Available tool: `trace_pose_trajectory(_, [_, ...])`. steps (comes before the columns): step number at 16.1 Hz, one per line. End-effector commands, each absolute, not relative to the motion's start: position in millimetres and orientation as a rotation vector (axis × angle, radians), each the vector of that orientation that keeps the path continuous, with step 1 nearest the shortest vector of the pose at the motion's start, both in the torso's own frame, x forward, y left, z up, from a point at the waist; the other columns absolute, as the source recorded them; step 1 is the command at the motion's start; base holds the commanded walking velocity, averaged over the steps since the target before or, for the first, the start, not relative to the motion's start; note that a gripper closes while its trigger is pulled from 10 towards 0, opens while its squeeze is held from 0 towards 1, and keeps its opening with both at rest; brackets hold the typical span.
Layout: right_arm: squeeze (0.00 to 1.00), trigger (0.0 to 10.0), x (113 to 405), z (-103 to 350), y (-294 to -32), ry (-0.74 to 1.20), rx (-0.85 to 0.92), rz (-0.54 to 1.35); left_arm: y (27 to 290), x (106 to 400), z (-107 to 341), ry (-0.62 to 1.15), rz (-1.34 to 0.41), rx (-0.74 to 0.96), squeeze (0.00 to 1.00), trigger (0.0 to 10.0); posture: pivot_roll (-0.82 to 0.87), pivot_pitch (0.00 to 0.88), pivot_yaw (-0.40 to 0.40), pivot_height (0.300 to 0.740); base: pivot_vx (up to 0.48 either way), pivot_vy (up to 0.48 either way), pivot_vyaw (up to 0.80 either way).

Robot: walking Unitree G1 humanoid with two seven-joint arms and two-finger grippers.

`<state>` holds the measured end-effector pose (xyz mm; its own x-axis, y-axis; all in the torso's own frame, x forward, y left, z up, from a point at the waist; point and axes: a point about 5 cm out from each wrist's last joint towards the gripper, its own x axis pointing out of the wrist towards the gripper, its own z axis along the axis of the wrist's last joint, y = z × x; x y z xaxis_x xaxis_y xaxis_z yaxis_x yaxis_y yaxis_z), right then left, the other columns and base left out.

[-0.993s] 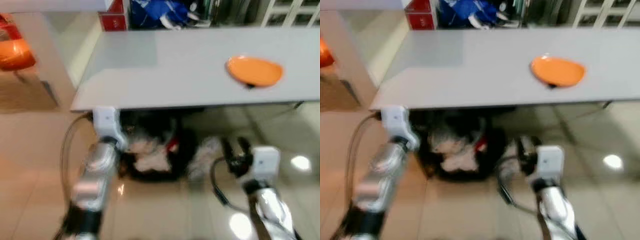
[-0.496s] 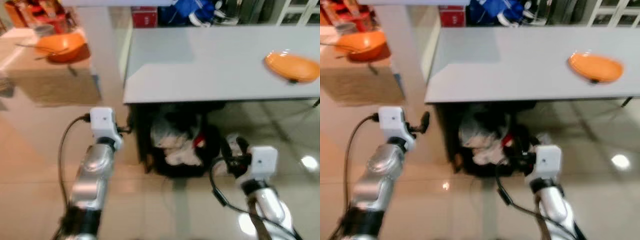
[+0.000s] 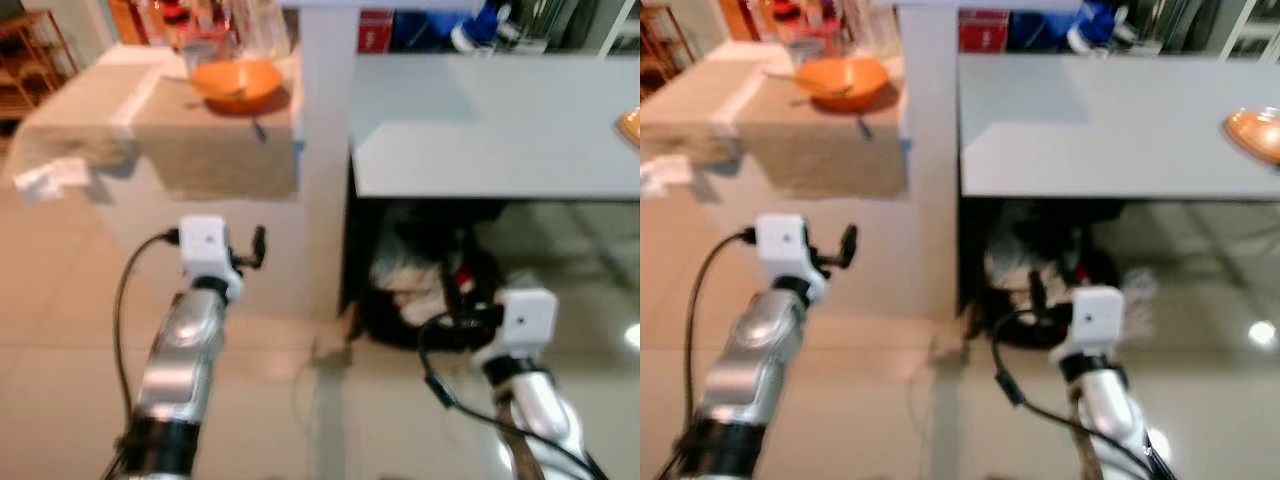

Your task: Setting the table

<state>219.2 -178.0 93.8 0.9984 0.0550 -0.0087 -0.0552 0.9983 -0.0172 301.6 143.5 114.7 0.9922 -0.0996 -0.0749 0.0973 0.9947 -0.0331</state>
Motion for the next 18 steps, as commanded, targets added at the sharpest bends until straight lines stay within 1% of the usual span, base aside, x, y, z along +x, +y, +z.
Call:
trace_pose_trajectory(1, [0.00,10.0,223.6,102.7,-180.2,-0.038,-0.039,0.038,147.0,300.8,119.3,0.054,-0.100,-0.006,0.00,10.0,-0.07,0.000,0.016,0.740,0.000,0.480,0.00])
trace_pose_trajectory(4, [0.00,10.0,233.0,122.2,-187.7,-0.115,-0.071,-0.011,159.4,292.0,114.1,0.074,-0.115,0.026,0.00,10.0,-0.06,0.000,0.020,0.740,0.000,0.480,0.00])
trace_pose_trajectory(6, [0.00,10.0,237.8,123.3,-193.6,-0.121,-0.105,-0.042,162.3,288.4,112.9,0.081,-0.129,0.051,0.00,10.0,-0.06,0.000,0.023,0.740,0.000,0.480,0.00])
trace_pose_trajectory(8, [0.00,10.0,239.0,119.9,-196.9,-0.105,-0.131,-0.056,165.0,288.5,115.7,0.070,-0.125,0.053,0.00,10.0,-0.05,0.000,0.026,0.740,0.000,0.000,0.00])
trace_pose_trajectory(10, [0.00,10.0,241.0,125.0,-199.2,-0.129,-0.143,-0.085,165.5,287.2,115.9,0.066,-0.127,0.056,0.00,10.0,-0.05,0.000,0.028,0.740,0.000,0.000,0.00])
trace_pose_trajectory(12, [0.00,10.0,245.6,135.5,-208.9,-0.157,-0.144,-0.133,170.2,273.8,114.8,0.043,-0.129,0.038,0.00,10.0,-0.05,0.000,0.027,0.740,0.000,0.000,0.00])
trace_pose_trajectory(13, [0.00,10.0,244.3,132.6,-210.4,-0.142,-0.150,-0.131,175.1,270.9,113.9,0.045,-0.110,0.030,0.00,10.0,-0.05,0.000,0.024,0.740,0.000,0.000,0.00])
trace_pose_trajectory(14, [0.00,10.0,242.9,128.1,-210.6,-0.120,-0.156,-0.133,177.0,271.5,114.6,0.044,-0.103,0.035,0.00,10.0,-0.04,0.000,0.021,0.740,0.000,0.000,0.00])
trace_pose_trajectory(16, [0.00,10.0,237.9,118.8,-200.7,-0.090,-0.144,-0.111,173.5,277.4,120.5,0.029,-0.111,0.035,0.00,10.0,-0.04,0.000,0.022,0.740,0.000,0.000,0.00])
trace_pose_trajectory(18, [0.00,10.0,236.6,116.4,-196.2,-0.082,-0.135,-0.101,172.4,278.1,121.4,0.025,-0.115,0.034,0.00,10.0,-0.04,0.000,0.024,0.740,0.000,0.000,0.00])
